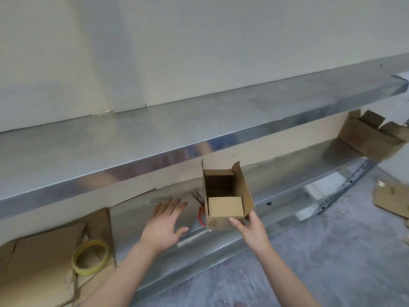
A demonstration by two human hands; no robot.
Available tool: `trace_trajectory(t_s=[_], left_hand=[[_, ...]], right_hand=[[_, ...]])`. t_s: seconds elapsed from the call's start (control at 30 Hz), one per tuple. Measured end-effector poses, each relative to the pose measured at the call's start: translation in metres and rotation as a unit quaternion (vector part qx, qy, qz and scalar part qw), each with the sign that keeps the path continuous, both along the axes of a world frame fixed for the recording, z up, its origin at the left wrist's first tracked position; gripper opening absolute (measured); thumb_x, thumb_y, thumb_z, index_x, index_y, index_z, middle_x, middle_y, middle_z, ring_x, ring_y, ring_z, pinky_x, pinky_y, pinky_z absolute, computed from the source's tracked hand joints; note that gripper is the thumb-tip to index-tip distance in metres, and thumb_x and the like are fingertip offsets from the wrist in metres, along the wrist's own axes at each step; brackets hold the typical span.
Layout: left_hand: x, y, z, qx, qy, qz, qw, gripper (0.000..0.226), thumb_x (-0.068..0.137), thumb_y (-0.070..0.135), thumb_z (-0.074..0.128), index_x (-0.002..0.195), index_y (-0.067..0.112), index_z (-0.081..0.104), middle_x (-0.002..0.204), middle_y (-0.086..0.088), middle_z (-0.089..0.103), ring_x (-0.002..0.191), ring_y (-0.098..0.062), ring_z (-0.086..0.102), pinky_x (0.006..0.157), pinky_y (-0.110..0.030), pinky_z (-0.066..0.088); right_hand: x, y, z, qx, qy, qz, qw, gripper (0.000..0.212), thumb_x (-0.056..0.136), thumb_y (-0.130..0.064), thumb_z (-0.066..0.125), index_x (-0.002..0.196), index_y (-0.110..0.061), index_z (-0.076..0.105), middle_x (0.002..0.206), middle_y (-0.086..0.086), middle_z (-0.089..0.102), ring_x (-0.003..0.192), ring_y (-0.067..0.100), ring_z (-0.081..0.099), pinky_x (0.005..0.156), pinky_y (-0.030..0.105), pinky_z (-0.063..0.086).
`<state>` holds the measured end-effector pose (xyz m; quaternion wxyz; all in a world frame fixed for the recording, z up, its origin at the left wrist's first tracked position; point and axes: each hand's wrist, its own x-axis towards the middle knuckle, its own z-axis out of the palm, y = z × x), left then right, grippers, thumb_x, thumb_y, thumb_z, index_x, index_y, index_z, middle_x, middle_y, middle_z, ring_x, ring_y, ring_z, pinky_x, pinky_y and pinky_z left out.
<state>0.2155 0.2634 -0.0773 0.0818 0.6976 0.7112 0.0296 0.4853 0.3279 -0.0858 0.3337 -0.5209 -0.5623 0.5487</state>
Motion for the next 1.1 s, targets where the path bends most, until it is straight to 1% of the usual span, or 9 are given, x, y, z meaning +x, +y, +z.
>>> trace_trajectory(t_s=[0.13, 0.4, 0.57, 0.67, 0.8, 0.87, 1.0, 1.03, 1.1], left_hand=[[0.067, 0.043, 0.0, 0.027, 0.022, -0.03, 0.999, 0.072, 0.089, 0.066, 0.039, 0.15, 0.034, 0.02, 0.16, 0.006, 0.018, 0.149, -0.018, 0.008, 0.12, -0.038, 0.0], [0.248, 0.12, -0.012, 0.038, -0.002, -0.031, 0.999, 0.071, 0.091, 0.063, 0.038, 0.152, 0.034, 0.017, 0.159, 0.005, 0.021, 0.148, -0.017, 0.012, 0.119, -0.037, -0.002], [0.345, 0.176, -0.005, 0.043, -0.009, -0.03, 0.999, 0.072, 0.091, 0.064, 0.039, 0.152, 0.035, 0.016, 0.159, 0.006, 0.02, 0.148, -0.016, 0.01, 0.118, -0.032, -0.005], [0.393, 0.211, -0.007, 0.03, -0.017, -0.044, 0.998, 0.073, 0.09, 0.066, 0.037, 0.152, 0.035, 0.013, 0.16, 0.007, 0.018, 0.148, -0.015, 0.008, 0.118, -0.032, -0.003], [0.45, 0.271, -0.01, 0.031, -0.037, -0.063, 0.997, 0.073, 0.09, 0.066, 0.036, 0.152, 0.037, 0.013, 0.16, 0.007, 0.018, 0.148, -0.016, 0.009, 0.118, -0.033, 0.0], [0.478, 0.302, -0.014, 0.033, -0.054, -0.067, 0.996, 0.073, 0.09, 0.067, 0.037, 0.152, 0.037, 0.014, 0.16, 0.006, 0.019, 0.148, -0.016, 0.01, 0.118, -0.033, 0.001], [0.532, 0.356, -0.018, 0.001, -0.164, -0.027, 0.986, 0.077, 0.088, 0.068, 0.044, 0.151, 0.032, 0.019, 0.159, 0.006, 0.021, 0.145, -0.016, 0.019, 0.116, -0.034, 0.015], [0.546, 0.368, -0.016, -0.015, -0.235, 0.0, 0.972, 0.08, 0.086, 0.067, 0.049, 0.151, 0.031, 0.02, 0.157, 0.006, 0.024, 0.143, -0.015, 0.024, 0.114, -0.032, 0.019], [0.573, 0.389, -0.014, -0.06, -0.403, 0.055, 0.912, 0.087, 0.082, 0.06, 0.062, 0.151, 0.028, 0.02, 0.153, 0.008, 0.031, 0.138, -0.012, 0.033, 0.114, -0.031, 0.025]], right_hand=[[0.065, 0.028, 0.002, 0.02, -0.012, -0.011, 1.0, 0.046, 0.086, -0.023, 0.073, 0.126, -0.031, 0.051, 0.116, -0.019, 0.062, 0.107, -0.008, 0.057, 0.084, 0.007, 0.046], [0.24, 0.107, 0.008, 0.031, -0.039, 0.006, 0.999, 0.044, 0.086, -0.017, 0.074, 0.122, -0.029, 0.052, 0.11, -0.02, 0.062, 0.103, -0.008, 0.057, 0.079, 0.002, 0.044], [0.339, 0.171, 0.018, 0.027, -0.069, 0.023, 0.997, 0.044, 0.086, -0.022, 0.073, 0.123, -0.032, 0.05, 0.111, -0.023, 0.061, 0.103, -0.009, 0.056, 0.08, 0.004, 0.044], [0.384, 0.208, 0.02, 0.025, -0.079, 0.013, 0.996, 0.045, 0.087, -0.023, 0.072, 0.124, -0.032, 0.05, 0.113, -0.019, 0.062, 0.105, -0.004, 0.057, 0.088, 0.012, 0.046], [0.436, 0.261, 0.021, 0.031, -0.089, -0.005, 0.996, 0.043, 0.086, -0.026, 0.072, 0.12, -0.038, 0.049, 0.109, -0.028, 0.059, 0.103, -0.007, 0.056, 0.076, 0.005, 0.045], [0.458, 0.289, 0.02, 0.036, -0.099, -0.008, 0.994, 0.044, 0.086, -0.026, 0.073, 0.121, -0.037, 0.048, 0.11, -0.028, 0.058, 0.104, -0.008, 0.055, 0.08, 0.008, 0.045], [0.493, 0.337, 0.012, 0.021, -0.128, -0.003, 0.991, 0.043, 0.085, -0.03, 0.073, 0.116, -0.043, 0.046, 0.107, -0.032, 0.055, 0.099, -0.011, 0.054, 0.078, 0.006, 0.043], [0.5, 0.349, 0.009, 0.023, -0.134, -0.001, 0.991, 0.042, 0.085, -0.029, 0.073, 0.116, -0.042, 0.047, 0.108, -0.029, 0.056, 0.102, -0.007, 0.055, 0.078, 0.006, 0.043], [0.51, 0.373, 0.003, 0.026, -0.147, 0.004, 0.989, 0.04, 0.085, -0.027, 0.073, 0.117, -0.036, 0.05, 0.112, -0.018, 0.058, 0.11, 0.002, 0.056, 0.083, 0.01, 0.043]])
